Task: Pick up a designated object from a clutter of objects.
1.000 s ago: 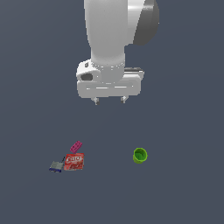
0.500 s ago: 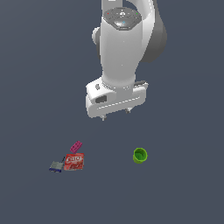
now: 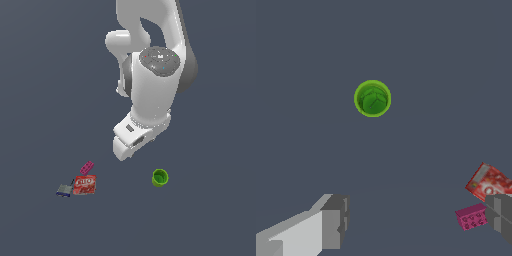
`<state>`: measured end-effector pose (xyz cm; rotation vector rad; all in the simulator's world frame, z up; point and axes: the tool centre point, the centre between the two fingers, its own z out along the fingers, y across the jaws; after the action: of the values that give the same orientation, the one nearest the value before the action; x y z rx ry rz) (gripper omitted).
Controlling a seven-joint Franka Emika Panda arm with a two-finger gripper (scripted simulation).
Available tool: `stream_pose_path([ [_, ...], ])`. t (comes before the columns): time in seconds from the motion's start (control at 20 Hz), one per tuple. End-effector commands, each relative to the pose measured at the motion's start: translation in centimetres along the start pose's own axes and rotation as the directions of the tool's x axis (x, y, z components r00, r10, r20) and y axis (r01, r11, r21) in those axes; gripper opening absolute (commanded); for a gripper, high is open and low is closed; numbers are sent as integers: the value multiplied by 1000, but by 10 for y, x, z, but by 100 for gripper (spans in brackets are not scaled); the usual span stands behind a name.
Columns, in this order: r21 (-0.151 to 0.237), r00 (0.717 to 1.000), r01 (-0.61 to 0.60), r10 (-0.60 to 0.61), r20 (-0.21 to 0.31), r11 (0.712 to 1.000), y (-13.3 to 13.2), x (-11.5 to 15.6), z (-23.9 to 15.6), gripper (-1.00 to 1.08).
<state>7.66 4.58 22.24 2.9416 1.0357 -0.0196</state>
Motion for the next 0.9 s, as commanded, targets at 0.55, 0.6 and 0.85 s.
stream_pose_path([
  [0.55, -1, 902, 432, -432, -5, 902, -17, 57, 67, 100],
  [0.6, -1, 887, 462, -462, -6, 887, -18, 61, 72, 100],
  [0.85, 0, 812, 584, -584, -13, 812, -27, 77, 96, 100],
])
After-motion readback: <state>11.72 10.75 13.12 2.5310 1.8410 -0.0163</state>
